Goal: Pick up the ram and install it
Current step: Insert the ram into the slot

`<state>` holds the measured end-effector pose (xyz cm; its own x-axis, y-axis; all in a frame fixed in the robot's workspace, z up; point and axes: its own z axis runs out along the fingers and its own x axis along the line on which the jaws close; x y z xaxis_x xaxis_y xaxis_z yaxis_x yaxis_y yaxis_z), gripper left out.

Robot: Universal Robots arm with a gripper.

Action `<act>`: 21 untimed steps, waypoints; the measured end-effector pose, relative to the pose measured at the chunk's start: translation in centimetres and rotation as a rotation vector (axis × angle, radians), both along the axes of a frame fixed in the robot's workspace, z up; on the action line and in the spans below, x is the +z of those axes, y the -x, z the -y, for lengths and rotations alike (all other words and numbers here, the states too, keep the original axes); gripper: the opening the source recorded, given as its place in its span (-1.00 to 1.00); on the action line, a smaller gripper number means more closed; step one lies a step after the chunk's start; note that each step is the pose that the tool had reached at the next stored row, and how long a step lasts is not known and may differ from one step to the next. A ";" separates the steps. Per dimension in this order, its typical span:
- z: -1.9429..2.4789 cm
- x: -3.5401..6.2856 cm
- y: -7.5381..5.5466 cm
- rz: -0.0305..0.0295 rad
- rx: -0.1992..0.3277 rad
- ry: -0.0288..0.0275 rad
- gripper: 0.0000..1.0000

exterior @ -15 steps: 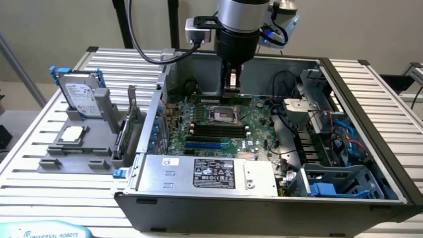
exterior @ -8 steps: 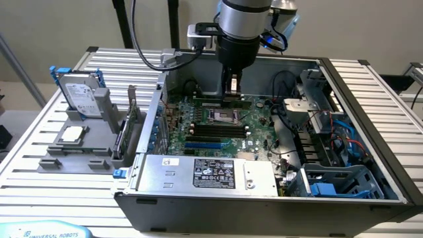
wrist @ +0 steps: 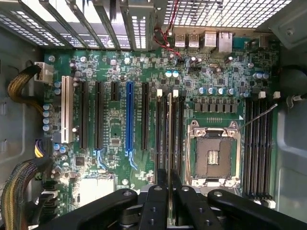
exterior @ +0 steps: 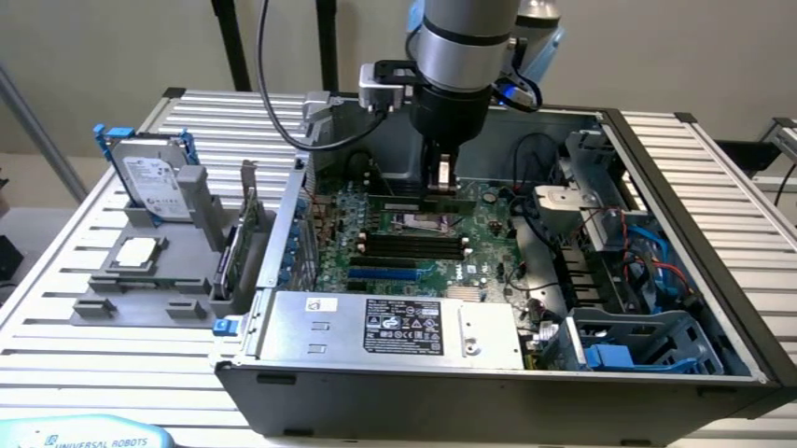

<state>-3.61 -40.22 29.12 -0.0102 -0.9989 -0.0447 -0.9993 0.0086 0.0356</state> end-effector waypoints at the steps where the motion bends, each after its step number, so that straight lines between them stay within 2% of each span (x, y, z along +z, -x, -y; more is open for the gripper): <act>1: 0.00 -0.18 0.0 0.0000 0.000 0.0001 -0.73; 21: 0.13 -3.82 0.1 0.0000 0.000 0.0000 -0.73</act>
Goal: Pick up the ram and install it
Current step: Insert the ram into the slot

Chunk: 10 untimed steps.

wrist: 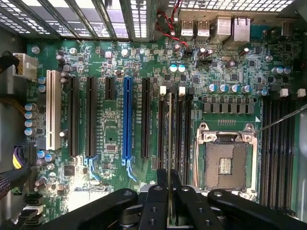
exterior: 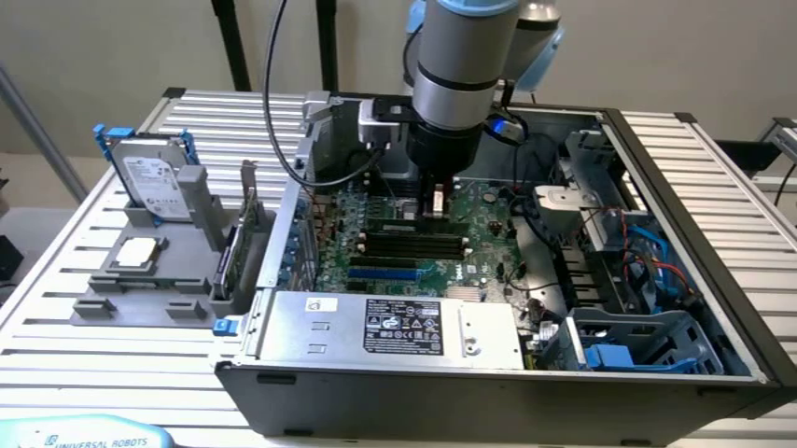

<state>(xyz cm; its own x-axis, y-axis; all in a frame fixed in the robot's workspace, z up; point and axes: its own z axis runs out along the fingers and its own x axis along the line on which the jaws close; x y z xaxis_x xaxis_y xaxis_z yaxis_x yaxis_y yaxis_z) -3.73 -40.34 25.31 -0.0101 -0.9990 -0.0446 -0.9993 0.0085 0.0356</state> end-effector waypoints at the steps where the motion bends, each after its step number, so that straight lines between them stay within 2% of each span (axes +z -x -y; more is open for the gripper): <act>1: 0.02 -0.18 0.0 0.0000 0.000 0.0000 -0.73; 10: 0.08 -1.54 0.2 0.0015 0.000 0.0018 -0.73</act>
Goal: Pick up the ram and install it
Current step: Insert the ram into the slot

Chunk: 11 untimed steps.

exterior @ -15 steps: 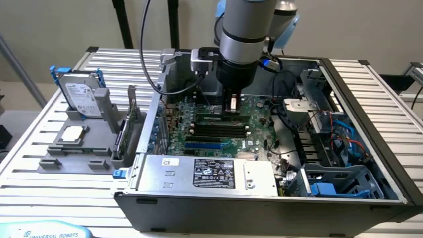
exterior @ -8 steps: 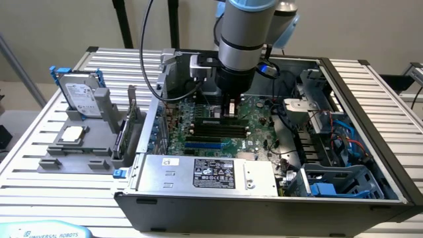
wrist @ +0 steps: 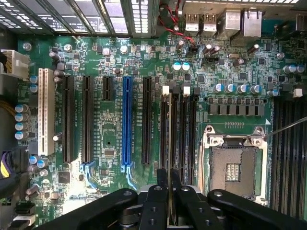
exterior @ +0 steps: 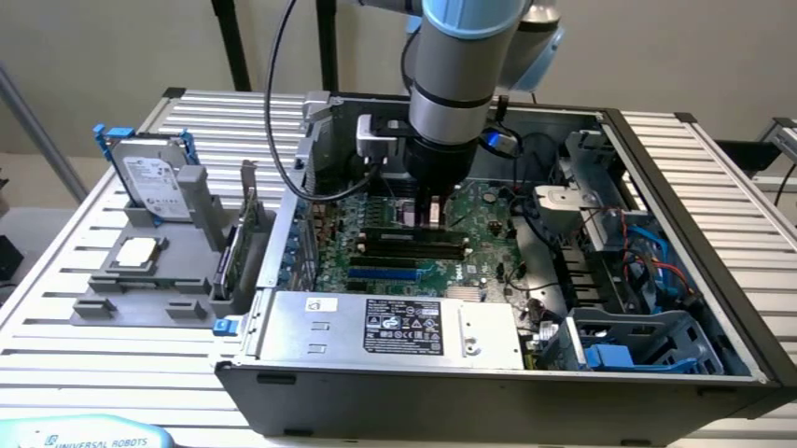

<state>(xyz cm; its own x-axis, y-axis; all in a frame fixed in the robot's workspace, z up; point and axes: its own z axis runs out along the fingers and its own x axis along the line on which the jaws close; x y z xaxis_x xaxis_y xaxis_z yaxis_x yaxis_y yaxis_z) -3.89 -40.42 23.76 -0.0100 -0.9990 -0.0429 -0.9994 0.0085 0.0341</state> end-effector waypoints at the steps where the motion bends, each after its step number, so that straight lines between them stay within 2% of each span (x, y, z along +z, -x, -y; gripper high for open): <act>1: 0.00 -0.08 0.0 0.0000 0.000 0.0000 -0.73; 11: 0.00 -0.57 0.0 0.0001 0.000 0.0058 -0.73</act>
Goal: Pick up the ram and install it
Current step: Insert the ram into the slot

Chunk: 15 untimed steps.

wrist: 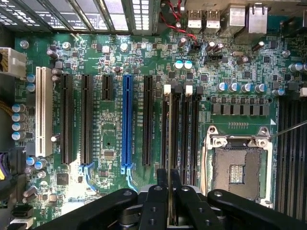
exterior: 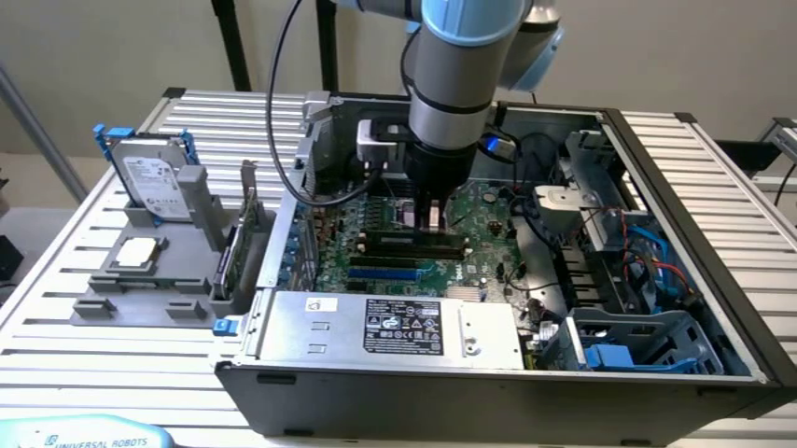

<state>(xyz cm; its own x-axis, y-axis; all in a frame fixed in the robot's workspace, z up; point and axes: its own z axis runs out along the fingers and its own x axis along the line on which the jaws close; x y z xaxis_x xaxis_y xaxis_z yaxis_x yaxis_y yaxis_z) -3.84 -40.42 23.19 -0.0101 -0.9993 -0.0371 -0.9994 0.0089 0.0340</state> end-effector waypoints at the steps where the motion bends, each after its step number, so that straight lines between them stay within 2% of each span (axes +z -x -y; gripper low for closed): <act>1: 0.00 -0.04 0.0 0.0000 0.000 0.0008 -0.73; 8: 0.01 -0.25 -0.1 0.0000 0.000 0.0070 -0.73; 15: 0.01 -0.37 -0.1 0.0001 0.000 0.0070 -0.73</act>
<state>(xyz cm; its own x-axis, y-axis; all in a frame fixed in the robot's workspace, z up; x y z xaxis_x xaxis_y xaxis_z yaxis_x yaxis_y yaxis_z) -3.77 -40.43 22.81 -0.0105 -0.9995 -0.0301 -0.9994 0.0095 0.0338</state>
